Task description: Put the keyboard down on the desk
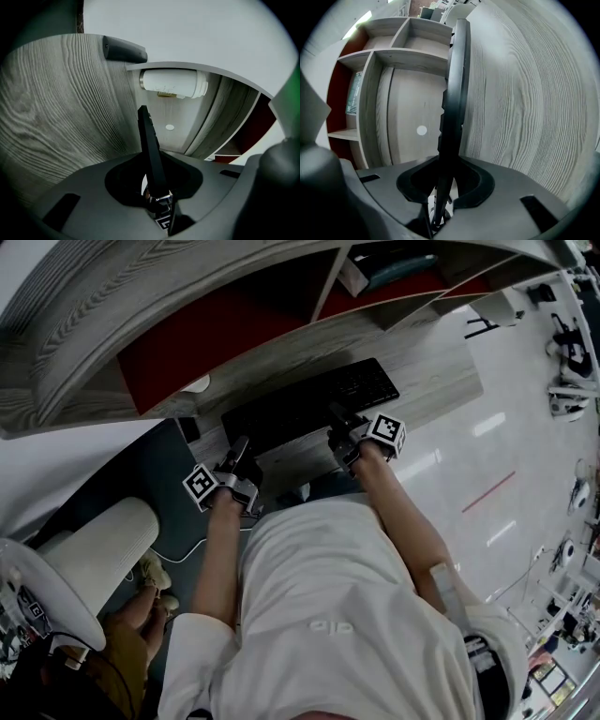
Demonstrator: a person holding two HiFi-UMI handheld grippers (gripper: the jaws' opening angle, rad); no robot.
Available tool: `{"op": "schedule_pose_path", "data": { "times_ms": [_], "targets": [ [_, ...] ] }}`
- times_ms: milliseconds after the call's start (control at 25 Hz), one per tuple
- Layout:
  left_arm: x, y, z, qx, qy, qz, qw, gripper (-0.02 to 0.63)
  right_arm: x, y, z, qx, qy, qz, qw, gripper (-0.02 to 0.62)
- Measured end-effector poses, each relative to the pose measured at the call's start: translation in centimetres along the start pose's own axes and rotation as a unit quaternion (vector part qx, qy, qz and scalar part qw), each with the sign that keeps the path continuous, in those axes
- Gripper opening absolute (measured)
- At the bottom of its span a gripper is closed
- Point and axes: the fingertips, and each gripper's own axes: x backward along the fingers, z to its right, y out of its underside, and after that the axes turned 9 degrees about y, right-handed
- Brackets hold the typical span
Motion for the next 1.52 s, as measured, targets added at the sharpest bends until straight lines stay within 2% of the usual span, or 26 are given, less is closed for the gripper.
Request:
{"op": "schedule_pose_path", "data": {
  "times_ms": [360,640,960,1080,1200,1320,1520],
  "targets": [
    [-0.8,-0.6,-2.0,0.01,-0.015,0.01,0.9998,0.089,-1.4,-0.8,0.8,0.003,0.031,0.001,1.0,0.095],
    [-1.1,-1.5,-3.6,0.038,-0.032,0.038,0.998,0.089,-2.5,-1.1,1.8,-0.004,0.057,-0.002,0.998,0.094],
    [-1.7,-2.6,-4.2,0.037,-0.037,0.049,0.9974,0.089,-3.9,-1.3,2.1,-0.017,0.07,0.0,0.997,0.087],
    [-2.0,-3.3,-3.9,0.035,-0.028,0.067,0.9967,0.091,-4.4,-1.6,1.7,-0.027,0.071,0.007,0.997,0.086],
    [-1.8,-3.9,-3.8,0.029,-0.029,0.094,0.9947,0.138,-5.0,-1.7,1.3,-0.034,0.071,0.014,0.997,0.084],
    [-1.3,-3.4,-3.7,0.021,-0.034,0.097,0.9944,0.19,-5.6,-1.7,0.9,-0.036,0.068,0.018,0.997,0.084],
    [-0.8,-3.2,-3.8,0.022,-0.029,0.119,0.9922,0.192,-6.6,-1.7,0.6,-0.034,0.062,0.01,0.997,0.086]
  ]
}}
